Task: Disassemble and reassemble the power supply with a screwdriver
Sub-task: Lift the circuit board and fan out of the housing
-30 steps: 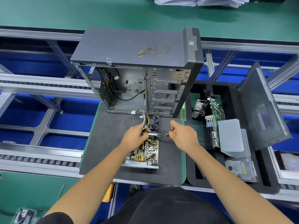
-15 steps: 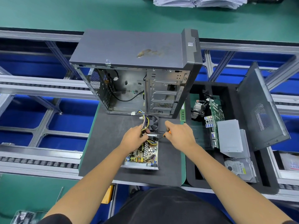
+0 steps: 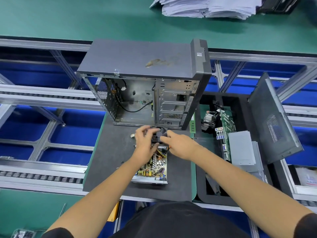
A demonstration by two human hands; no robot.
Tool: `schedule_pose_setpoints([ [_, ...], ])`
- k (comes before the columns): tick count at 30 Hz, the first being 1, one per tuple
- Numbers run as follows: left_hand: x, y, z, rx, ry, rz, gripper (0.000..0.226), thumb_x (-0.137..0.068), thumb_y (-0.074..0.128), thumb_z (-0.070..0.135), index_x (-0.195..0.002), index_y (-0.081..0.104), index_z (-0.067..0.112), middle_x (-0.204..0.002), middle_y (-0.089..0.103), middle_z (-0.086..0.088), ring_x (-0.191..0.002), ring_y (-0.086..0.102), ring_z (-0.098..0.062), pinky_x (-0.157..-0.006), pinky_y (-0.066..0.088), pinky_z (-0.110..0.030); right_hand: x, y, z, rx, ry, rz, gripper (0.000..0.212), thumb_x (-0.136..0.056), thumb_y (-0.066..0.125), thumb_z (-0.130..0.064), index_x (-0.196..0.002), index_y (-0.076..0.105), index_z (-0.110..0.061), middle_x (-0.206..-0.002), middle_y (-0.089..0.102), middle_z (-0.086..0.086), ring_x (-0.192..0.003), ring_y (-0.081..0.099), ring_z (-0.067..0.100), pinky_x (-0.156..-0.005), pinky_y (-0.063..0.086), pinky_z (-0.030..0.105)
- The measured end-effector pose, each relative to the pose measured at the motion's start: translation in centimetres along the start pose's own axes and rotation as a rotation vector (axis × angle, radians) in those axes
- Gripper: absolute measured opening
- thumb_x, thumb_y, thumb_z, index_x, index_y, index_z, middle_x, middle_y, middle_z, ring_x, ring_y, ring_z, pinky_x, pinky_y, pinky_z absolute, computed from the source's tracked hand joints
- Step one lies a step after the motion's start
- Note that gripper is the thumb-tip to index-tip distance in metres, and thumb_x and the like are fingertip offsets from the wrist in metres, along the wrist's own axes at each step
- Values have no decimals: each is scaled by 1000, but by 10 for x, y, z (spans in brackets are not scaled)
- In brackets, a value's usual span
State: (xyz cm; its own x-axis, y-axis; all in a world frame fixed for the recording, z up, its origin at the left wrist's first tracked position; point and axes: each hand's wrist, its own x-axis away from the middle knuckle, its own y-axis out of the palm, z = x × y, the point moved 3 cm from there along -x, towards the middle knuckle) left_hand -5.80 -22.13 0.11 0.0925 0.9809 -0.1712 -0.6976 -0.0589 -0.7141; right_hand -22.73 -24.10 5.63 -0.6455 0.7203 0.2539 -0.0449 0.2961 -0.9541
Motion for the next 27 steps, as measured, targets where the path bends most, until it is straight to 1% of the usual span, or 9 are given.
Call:
schedule_pose_setpoints([
  [3, -11, 4, 10, 95, 152, -297, 39, -84, 81, 20, -118, 64, 10, -123, 63, -2, -122, 53, -21, -117, 29, -40, -10, -7, 0, -7, -4, -16, 38, -93, 55, -18, -129, 45, -23, -111, 48, 8, -84, 60, 36, -62, 34, 38],
  [5, -19, 6, 13, -4, 133, -365, 37, -77, 85, 32, -102, 71, 9, -107, 71, -4, -111, 60, -25, -111, 35, -42, -16, -11, -3, 17, -6, -22, 35, -93, 57, -26, -126, 49, -22, -106, 56, 7, -91, 62, 34, -64, 33, 37],
  [8, -23, 7, 12, -97, 79, -312, 29, -73, 85, 31, -83, 71, 8, -84, 68, -9, -89, 62, -32, -90, 43, -43, -19, -14, -7, 61, 2, -10, 27, -92, 54, -31, -113, 43, -19, -96, 65, 8, -86, 65, 34, -60, 37, 38],
  [11, -20, 7, 13, -64, 115, -300, 26, -75, 83, 29, -81, 67, 10, -79, 67, -8, -82, 61, -33, -82, 45, -44, -16, -14, -7, 85, -16, 23, 36, -91, 53, -39, -98, 20, -26, -91, 67, 4, -79, 67, 32, -55, 36, 36],
  [17, -14, 13, 6, -93, 19, -255, 52, -69, 76, 65, -92, 71, 19, -87, 66, -3, -88, 55, -22, -84, 43, -38, -19, -16, -9, 169, -173, -60, 38, -95, 55, -30, -128, 37, -21, -104, 59, 8, -84, 64, 33, -58, 35, 39],
  [20, -14, 17, 11, -159, 14, -212, 42, -70, 79, 55, -73, 63, 17, -72, 62, -3, -78, 54, -23, -74, 41, -37, -23, -17, -9, 253, -100, -40, 28, -97, 48, -34, -119, 46, -17, -89, 64, 10, -79, 66, 33, -54, 31, 36],
  [22, -14, 18, 14, -177, 28, -211, 34, -71, 75, 45, -63, 58, 17, -63, 61, -5, -72, 57, -28, -65, 37, -34, -23, -17, -9, 324, -71, 0, 35, -98, 44, -44, -118, 47, -15, -85, 67, 8, -74, 66, 31, -50, 29, 33],
  [24, -16, 18, 14, -154, 21, -212, 25, -70, 77, 39, -68, 66, 16, -67, 66, -2, -72, 61, -27, -62, 40, -34, -21, -19, -9, 364, -104, 43, 44, -97, 45, -51, -124, 41, -16, -91, 67, 6, -62, 59, 29, -45, 23, 30],
  [27, -17, 18, 11, -99, -28, -196, 35, -69, 83, 44, -84, 73, 13, -82, 72, -2, -80, 67, -20, -71, 50, -36, -19, -29, -8, 324, -268, 0, 44, -95, 53, -36, -134, 38, -21, -100, 54, 5, -56, 49, 26, -44, 16, 29],
])
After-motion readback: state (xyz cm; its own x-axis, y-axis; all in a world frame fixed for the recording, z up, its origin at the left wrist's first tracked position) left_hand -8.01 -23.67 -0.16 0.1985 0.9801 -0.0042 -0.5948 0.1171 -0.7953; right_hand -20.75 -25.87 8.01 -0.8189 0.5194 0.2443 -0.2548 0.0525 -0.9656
